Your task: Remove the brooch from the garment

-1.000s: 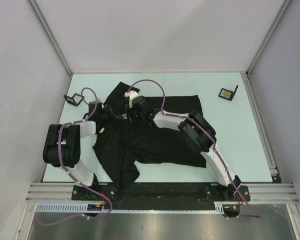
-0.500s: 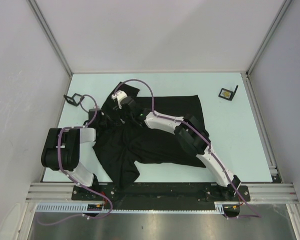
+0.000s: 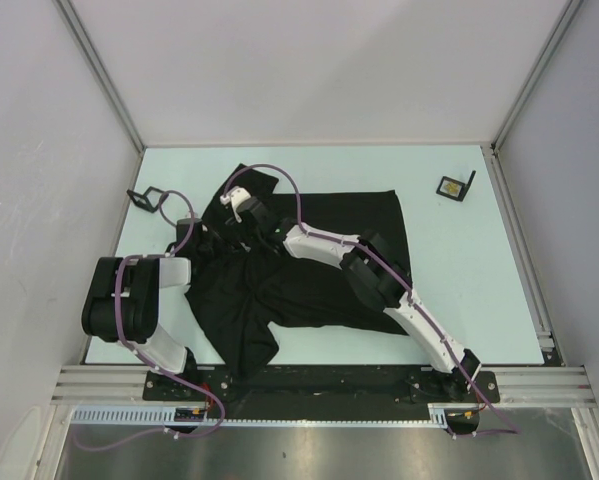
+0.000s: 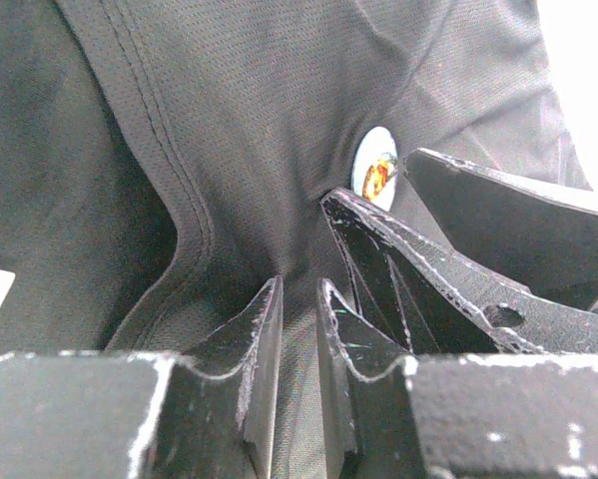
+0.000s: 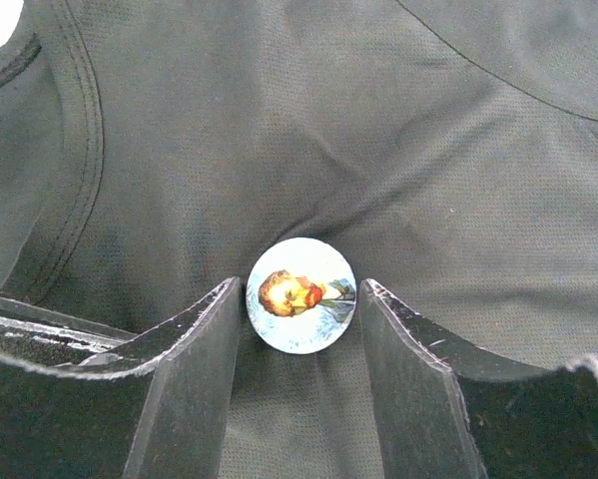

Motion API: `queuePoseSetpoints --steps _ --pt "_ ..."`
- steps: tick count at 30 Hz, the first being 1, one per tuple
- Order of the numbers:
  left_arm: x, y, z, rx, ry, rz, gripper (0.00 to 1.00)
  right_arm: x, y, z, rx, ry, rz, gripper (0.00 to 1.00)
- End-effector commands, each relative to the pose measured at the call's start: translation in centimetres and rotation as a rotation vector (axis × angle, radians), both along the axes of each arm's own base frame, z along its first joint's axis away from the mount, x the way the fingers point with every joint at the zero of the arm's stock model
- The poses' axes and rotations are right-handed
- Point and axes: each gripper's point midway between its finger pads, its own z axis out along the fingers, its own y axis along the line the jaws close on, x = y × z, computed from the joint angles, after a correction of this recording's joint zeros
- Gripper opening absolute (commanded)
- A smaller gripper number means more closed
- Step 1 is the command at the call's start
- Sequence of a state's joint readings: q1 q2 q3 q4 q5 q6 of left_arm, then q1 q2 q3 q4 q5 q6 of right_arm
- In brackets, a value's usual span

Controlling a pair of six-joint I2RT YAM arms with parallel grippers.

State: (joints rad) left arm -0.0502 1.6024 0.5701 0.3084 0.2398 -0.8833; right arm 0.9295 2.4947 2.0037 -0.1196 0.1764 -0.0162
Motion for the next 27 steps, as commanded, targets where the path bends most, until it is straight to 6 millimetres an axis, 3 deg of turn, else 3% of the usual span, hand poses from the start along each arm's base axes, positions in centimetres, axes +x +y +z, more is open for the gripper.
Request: queuePoseSetpoints --steps 1,4,9,18,27 --pt "0.0 -0.1 1.0 -0.004 -0.033 -0.004 0.25 0.6 0.0 0.5 -0.032 -0.033 -0.028 0.55" --pt "0.0 -0.1 1.3 -0.001 -0.039 -0.005 0.25 0.6 -0.2 0.4 -0.022 -0.014 -0.022 0.63" --pt "0.0 -0.1 1.5 0.0 -0.044 -0.006 0.25 0.6 -0.2 0.0 0.039 0.06 -0.016 0.6" --pt "0.1 -0.1 2.0 0.001 -0.053 -0.006 0.26 1.0 -0.5 -0.3 0.069 0.101 -0.032 0.35" --pt "0.7 -0.1 3.1 -0.002 -0.079 -0.007 0.27 1.0 -0.4 1.7 0.227 0.18 -0.014 0.14"
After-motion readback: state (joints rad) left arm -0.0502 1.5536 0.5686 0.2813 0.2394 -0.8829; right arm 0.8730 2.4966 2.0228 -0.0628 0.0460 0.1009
